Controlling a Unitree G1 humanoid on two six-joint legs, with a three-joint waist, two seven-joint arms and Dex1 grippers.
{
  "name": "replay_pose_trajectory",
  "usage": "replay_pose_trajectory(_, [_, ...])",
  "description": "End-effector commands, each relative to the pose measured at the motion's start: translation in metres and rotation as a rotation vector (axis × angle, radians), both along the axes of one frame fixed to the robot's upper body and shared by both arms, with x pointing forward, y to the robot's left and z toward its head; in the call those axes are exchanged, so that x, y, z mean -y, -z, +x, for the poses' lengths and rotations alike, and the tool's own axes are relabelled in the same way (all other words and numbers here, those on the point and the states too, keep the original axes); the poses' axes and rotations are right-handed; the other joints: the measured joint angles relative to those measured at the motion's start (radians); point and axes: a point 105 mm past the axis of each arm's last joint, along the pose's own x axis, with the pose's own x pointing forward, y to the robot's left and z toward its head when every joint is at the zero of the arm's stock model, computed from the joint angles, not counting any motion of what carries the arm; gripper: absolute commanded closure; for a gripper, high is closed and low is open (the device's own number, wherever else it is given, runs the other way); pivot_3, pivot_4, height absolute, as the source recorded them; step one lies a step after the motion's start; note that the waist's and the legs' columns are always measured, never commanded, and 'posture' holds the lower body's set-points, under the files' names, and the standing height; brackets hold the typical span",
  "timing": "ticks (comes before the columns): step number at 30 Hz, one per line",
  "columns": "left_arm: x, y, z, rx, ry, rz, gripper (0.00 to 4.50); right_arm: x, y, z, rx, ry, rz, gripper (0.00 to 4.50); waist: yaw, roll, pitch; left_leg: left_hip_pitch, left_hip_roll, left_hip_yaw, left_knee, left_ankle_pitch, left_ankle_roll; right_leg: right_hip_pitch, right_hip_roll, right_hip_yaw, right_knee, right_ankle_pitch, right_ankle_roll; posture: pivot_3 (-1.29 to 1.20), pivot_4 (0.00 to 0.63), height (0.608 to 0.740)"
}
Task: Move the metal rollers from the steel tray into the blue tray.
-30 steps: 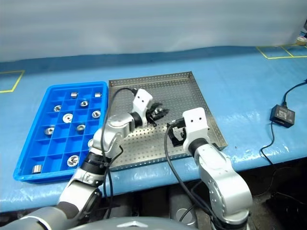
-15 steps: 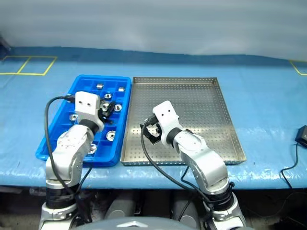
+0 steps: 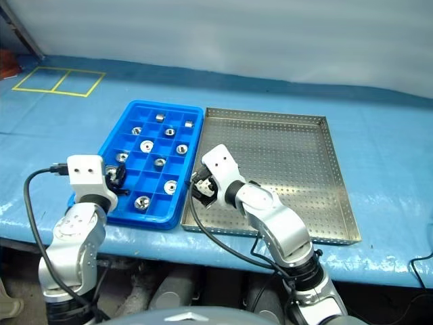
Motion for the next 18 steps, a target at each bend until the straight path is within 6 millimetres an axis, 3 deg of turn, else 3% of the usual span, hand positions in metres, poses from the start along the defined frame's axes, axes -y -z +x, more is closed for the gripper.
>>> replay_pose_trajectory(1, [-0.001, 0.0, 0.005, 0.01, -0.006, 0.004, 2.77, -0.001, -0.009, -0.002, 0.036, -0.004, 0.022, 0.0, 0.0, 0.0, 0.0, 0.0, 0.0, 0.0, 0.0, 0.0, 0.0, 0.0, 0.0, 0.0, 0.0, 0.0, 0.0, 0.34, 0.15, 0.74])
replay_pose_trajectory(6, [-0.012, 0.015, 0.014, -0.042, -0.053, -0.037, 2.77, 0.004, -0.008, -0.002, 0.034, 0.026, 0.02, 0.0, -0.004, 0.0, 0.0, 0.0, 0.0, -0.001, 0.0, 0.0, 0.0, 0.0, 0.0, -0.001, 0.0, 0.0, 0.0, 0.29, 0.15, 0.74])
replay_pose_trajectory(10, [-0.011, 0.015, 0.02, -0.029, -0.037, -0.067, 1.51, 0.009, -0.008, -0.003, 0.037, 0.057, 0.021, 0.0, -0.013, 0.0, 0.0, -0.001, 0.0, -0.001, 0.0, 0.0, 0.0, 0.0, 0.0, -0.001, 0.0, 0.0, 0.0, 0.26, 0.15, 0.74])
replay_pose_trajectory(14, [0.003, 0.003, 0.026, 0.022, 0.052, -0.061, 0.11, 0.015, -0.009, -0.004, 0.042, 0.086, 0.018, 0.0, -0.026, 0.0, 0.0, -0.001, 0.0, -0.001, 0.0, 0.0, 0.0, 0.0, 0.0, -0.001, 0.0, 0.001, -0.002, 0.23, 0.15, 0.74])
replay_pose_trajectory(18, [0.035, -0.019, 0.028, 0.114, 0.259, -0.055, 0.05, 0.024, -0.01, -0.004, 0.05, 0.112, 0.012, 0.0, -0.039, 0.0, 0.0, -0.001, 0.0, -0.001, 0.0, 0.0, 0.0, 0.0, 0.0, -0.001, 0.0, 0.001, -0.005, 0.2, 0.15, 0.74])
